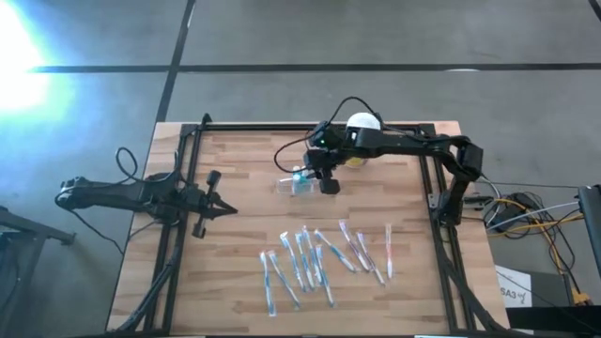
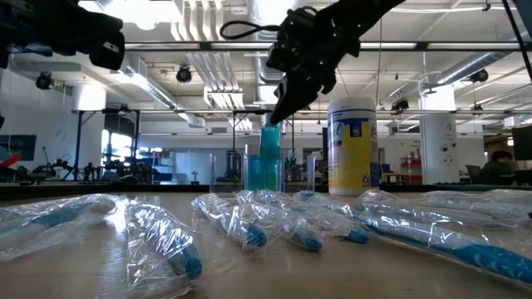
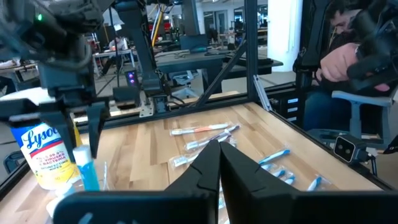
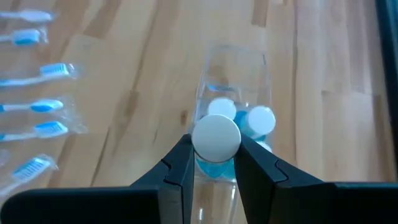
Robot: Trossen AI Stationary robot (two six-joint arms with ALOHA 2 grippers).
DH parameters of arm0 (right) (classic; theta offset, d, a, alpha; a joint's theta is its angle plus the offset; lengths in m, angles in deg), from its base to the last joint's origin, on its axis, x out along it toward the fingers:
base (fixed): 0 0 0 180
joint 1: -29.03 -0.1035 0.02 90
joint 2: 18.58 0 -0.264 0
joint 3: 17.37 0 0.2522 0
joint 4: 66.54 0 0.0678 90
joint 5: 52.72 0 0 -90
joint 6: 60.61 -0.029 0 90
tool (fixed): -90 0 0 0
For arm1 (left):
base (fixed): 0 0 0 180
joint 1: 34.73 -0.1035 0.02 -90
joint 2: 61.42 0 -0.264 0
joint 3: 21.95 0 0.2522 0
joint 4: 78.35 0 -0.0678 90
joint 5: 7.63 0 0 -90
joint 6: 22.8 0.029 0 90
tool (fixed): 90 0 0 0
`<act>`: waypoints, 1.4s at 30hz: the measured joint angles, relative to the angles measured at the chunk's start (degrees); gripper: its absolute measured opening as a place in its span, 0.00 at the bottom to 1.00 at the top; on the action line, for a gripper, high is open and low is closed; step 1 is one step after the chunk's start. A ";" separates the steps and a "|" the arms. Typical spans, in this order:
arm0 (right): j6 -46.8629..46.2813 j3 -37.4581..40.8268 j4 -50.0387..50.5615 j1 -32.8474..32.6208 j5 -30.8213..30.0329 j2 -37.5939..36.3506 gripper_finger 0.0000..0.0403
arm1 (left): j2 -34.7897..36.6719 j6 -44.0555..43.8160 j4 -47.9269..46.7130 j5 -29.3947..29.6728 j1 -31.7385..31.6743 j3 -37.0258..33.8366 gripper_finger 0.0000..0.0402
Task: Pick & Place toothbrushing station
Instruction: Put the blue mouthwash bottle into the transparent organizer
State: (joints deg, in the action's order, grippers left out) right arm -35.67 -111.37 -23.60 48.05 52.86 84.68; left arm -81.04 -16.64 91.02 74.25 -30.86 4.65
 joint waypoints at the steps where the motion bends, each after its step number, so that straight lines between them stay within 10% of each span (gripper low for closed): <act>1: 0.17 0.03 -0.01 0.08 -0.03 0.51 0.20 | 0.00 0.01 0.00 0.02 -0.01 0.00 0.03; 42: -4.01 0.16 -0.06 1.14 -0.36 6.17 0.34 | -0.02 -0.41 -0.15 0.02 -0.01 -1.75 0.07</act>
State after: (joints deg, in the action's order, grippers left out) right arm -39.68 -111.21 -23.66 49.19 52.50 90.85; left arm -81.06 -17.05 90.87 74.27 -30.87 2.90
